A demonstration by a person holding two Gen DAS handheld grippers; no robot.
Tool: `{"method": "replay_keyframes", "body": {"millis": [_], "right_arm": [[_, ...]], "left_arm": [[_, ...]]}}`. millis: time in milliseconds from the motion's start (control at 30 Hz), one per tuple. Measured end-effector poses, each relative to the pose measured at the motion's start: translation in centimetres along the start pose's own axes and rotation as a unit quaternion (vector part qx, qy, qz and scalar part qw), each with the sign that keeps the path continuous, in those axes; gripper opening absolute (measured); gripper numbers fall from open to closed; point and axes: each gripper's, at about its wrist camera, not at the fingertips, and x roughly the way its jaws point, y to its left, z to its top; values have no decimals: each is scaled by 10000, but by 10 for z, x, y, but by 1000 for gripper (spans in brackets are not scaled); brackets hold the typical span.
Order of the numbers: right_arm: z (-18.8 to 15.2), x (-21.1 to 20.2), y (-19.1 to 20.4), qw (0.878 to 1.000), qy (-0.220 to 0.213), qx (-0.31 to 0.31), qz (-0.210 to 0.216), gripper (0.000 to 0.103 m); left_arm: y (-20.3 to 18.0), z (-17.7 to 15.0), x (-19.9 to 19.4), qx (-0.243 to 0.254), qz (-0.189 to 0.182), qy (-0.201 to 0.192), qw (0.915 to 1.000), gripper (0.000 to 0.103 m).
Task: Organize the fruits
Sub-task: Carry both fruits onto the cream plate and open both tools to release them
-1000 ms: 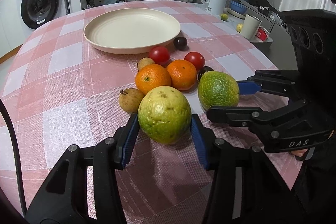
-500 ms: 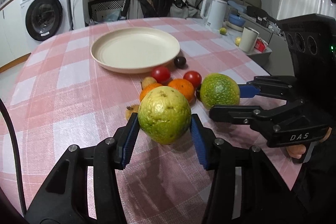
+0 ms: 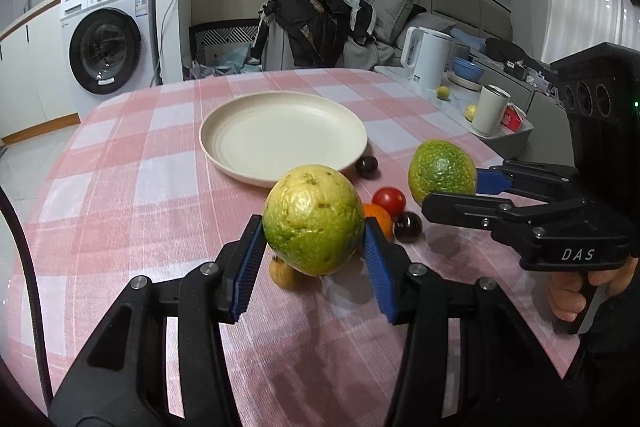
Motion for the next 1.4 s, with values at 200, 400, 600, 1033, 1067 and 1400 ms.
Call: {"method": "replay_keyframes", "body": {"millis": [200, 400, 600, 1033, 1067, 1400], "right_arm": [[12, 1, -2, 9998, -138, 26, -104, 48], [24, 1, -7, 9994, -260, 142, -158, 48], [37, 4, -14, 9990, -357, 191, -212, 48], [57, 21, -29, 9980, -416, 342, -330, 48], [58, 23, -29, 9981, -398, 352, -327, 48], [68, 50, -34, 9984, -229, 392, -342, 48]], "left_arm": [[-2, 14, 3, 82, 128, -183, 9997, 46], [-5, 29, 6, 93, 153, -331, 9993, 46], [-1, 42, 12, 64, 205, -440, 9988, 46], [23, 56, 52, -143, 364, -354, 9986, 46], [25, 57, 57, -169, 377, -327, 9986, 46], [39, 58, 97, -184, 502, -72, 9985, 46]]}}
